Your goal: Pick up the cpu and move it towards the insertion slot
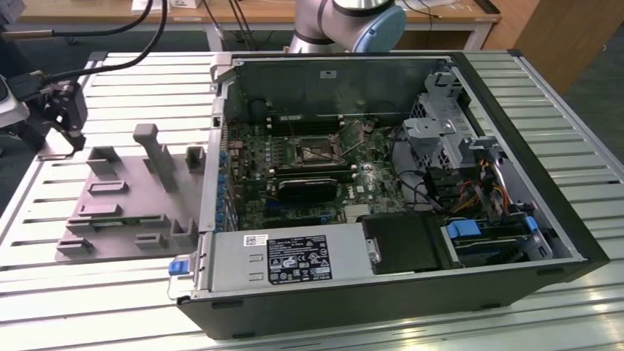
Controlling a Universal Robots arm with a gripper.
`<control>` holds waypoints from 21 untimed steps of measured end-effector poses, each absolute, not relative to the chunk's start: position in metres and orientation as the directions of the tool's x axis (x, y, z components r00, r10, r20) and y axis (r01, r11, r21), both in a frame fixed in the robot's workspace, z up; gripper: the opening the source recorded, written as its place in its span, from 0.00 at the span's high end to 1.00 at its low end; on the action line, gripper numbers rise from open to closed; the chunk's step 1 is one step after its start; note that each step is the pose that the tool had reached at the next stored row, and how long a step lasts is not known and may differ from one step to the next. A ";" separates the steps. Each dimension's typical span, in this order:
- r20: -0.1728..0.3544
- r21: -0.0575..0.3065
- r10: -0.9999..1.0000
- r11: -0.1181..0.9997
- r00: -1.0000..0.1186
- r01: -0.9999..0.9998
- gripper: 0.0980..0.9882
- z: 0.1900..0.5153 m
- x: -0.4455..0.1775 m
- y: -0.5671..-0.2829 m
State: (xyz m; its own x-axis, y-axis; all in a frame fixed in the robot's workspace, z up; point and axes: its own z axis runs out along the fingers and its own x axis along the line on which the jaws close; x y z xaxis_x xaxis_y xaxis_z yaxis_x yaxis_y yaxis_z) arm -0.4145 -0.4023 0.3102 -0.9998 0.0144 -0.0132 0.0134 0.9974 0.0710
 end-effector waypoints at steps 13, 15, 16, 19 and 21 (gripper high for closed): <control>-0.015 0.071 0.014 0.997 -1.000 0.013 0.50 0.334 -0.414 -0.402; -0.015 0.071 0.014 0.997 -1.000 0.013 0.50 0.338 -0.414 -0.402; -0.015 0.071 0.014 0.997 -1.000 0.013 0.50 0.340 -0.414 -0.402; -0.015 0.071 0.014 0.997 -1.000 0.013 0.50 0.346 -0.414 -0.402; -0.015 0.071 0.014 0.997 -1.000 0.013 0.50 0.350 -0.414 -0.402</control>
State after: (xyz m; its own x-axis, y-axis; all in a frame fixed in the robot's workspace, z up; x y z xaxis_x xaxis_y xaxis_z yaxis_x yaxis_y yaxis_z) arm -0.4145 -0.4023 0.3496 -0.9998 0.0144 -0.0150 0.0133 0.9974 0.0710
